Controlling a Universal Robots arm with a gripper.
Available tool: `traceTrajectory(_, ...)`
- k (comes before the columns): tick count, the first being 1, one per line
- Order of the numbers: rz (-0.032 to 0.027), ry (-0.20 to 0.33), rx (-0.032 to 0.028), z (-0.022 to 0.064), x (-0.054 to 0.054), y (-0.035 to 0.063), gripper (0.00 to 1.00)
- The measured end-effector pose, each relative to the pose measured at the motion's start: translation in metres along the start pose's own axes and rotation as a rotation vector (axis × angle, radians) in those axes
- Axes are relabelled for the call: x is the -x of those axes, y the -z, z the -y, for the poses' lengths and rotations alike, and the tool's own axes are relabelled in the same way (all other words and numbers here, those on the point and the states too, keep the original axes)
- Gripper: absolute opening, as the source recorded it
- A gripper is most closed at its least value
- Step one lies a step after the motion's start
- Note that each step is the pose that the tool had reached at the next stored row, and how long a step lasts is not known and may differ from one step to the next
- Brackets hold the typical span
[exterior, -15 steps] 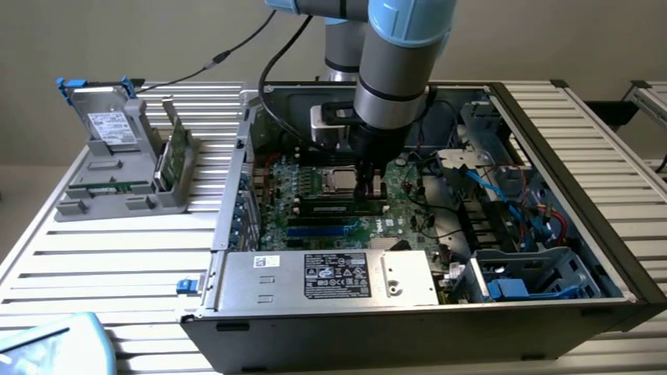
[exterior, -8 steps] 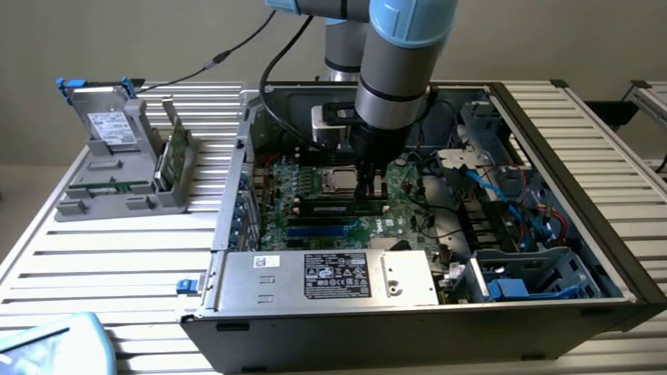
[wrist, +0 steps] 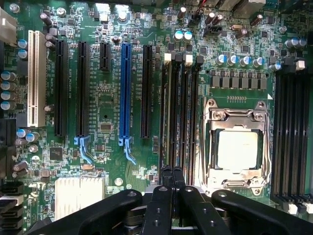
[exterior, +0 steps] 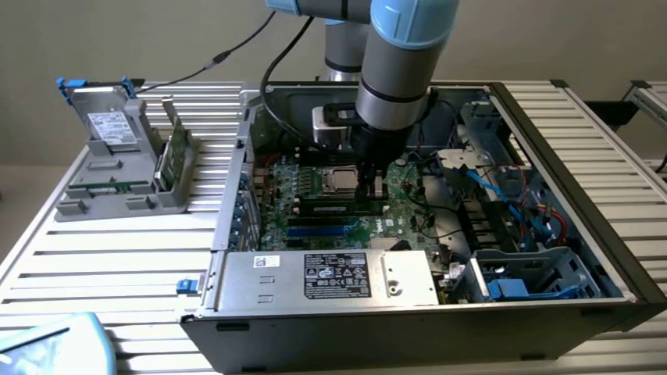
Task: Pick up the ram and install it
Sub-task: 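Press down the ram until it locks into place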
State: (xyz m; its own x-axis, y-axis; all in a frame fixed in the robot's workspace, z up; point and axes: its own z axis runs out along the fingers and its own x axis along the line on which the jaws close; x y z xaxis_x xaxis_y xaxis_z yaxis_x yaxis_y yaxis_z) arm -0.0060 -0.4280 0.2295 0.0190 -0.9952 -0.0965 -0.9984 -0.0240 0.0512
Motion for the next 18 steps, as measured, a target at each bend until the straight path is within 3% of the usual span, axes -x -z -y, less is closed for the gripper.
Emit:
traceTrajectory(13, -0.0001, 0.0, 0.0, 0.0001, -0.0003, -0.0026, 0.11)
traceTrajectory(18, 0.0, 0.0, 0.0, -0.0001, 0.0002, 0.0025, 0.11)
